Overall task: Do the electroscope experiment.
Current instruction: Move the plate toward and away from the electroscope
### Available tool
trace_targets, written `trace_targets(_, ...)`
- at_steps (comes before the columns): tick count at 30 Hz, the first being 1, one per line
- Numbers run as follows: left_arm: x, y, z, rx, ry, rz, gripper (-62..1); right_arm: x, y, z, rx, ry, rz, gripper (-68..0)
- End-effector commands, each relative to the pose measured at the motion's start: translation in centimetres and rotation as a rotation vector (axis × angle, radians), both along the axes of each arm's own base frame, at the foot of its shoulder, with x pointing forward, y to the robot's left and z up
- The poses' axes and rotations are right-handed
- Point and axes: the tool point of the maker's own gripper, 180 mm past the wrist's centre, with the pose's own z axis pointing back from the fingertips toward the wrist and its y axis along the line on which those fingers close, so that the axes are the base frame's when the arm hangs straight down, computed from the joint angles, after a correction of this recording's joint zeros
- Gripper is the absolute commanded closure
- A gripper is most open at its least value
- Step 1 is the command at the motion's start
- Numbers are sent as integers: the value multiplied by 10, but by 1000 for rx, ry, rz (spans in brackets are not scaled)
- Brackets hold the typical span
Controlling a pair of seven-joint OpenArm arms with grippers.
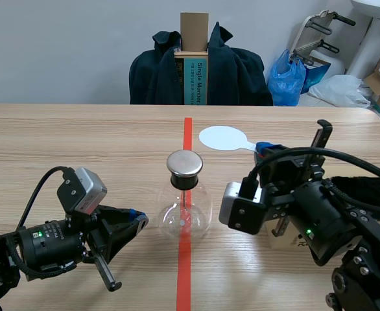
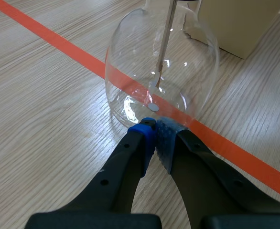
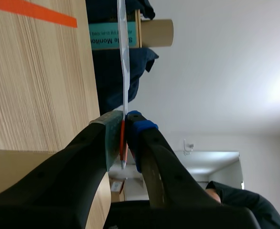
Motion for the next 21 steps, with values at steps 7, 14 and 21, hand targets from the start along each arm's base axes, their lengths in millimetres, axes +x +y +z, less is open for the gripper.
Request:
trace_targets(7,6,-4,12,-33,-30,6,-16,9,-8,13,2,-41,-48,-8)
trace_targets(14,6,-4,12,-33,-30,6,-16,10,-11,13,0,-40,-70,-8)
trace_targets(21,6,-4,12,-33,-30,6,-16,10,-11,13,0,-40,-70,-8)
